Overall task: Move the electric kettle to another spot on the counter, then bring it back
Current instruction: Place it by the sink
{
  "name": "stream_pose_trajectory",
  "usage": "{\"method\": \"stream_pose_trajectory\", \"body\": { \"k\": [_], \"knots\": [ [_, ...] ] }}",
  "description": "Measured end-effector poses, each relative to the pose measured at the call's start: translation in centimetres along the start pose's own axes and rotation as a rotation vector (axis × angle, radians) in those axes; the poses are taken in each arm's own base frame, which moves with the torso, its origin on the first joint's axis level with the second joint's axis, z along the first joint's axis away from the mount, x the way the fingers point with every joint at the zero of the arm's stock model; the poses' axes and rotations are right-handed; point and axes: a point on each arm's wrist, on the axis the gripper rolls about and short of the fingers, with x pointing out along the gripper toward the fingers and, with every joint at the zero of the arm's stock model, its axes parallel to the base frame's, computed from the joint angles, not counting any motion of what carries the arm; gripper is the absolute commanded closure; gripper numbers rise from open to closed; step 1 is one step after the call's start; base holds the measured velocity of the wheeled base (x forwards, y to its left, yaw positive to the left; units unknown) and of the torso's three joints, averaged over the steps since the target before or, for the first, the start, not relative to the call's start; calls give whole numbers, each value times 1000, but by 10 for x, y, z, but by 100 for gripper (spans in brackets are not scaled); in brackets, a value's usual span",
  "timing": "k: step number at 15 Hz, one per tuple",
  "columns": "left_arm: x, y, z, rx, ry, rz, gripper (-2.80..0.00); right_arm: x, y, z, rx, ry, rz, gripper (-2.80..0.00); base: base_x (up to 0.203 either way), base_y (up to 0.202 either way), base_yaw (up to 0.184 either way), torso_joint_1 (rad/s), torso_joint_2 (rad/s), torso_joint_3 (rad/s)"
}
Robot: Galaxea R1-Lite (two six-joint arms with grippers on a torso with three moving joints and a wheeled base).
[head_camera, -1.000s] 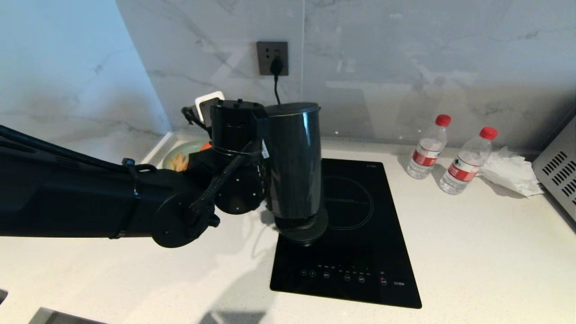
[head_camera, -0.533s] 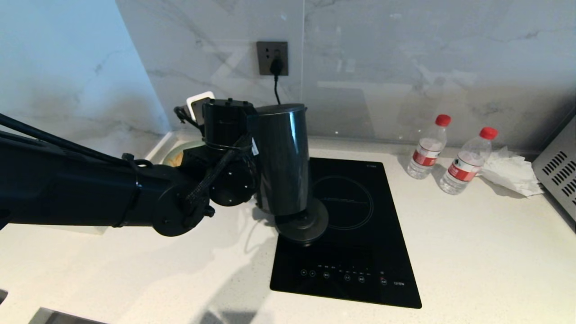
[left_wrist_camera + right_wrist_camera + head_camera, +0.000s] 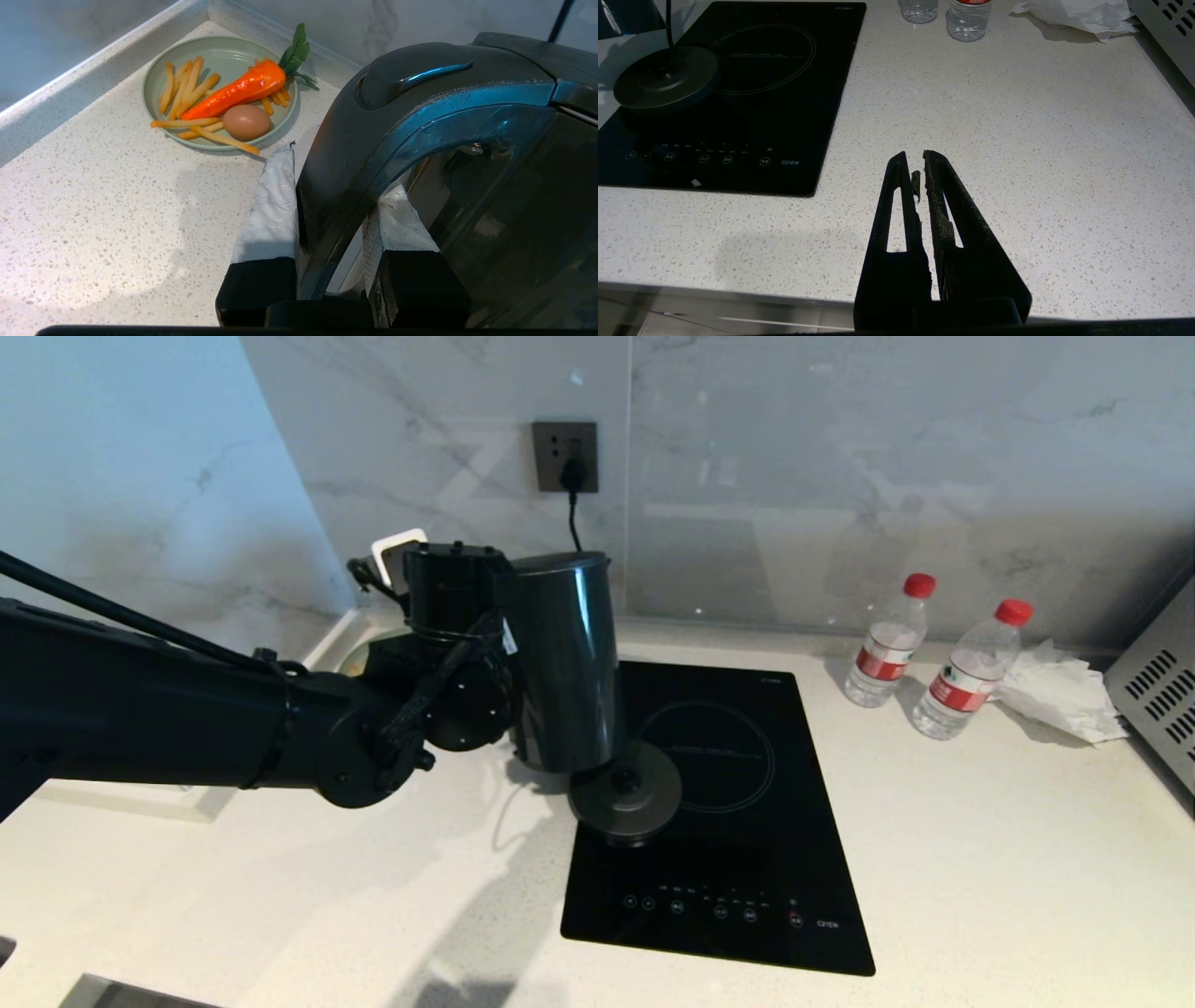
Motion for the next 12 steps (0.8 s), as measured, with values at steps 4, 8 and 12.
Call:
{"method": "stream_pose_trajectory", "body": {
  "k": [4, 8, 12],
  "knots": [
    [10, 5, -4, 7, 6, 13, 0, 0, 0, 0, 0, 0, 0, 0, 0, 0, 0, 0, 0, 0],
    [25, 11, -7, 13, 5, 46, 0, 0, 0, 0, 0, 0, -1, 0, 0, 0, 0, 0, 0, 0],
    [33, 13, -6, 8, -2, 60, 0, 0, 0, 0, 0, 0, 0, 0, 0, 0, 0, 0, 0, 0]
  ]
}}
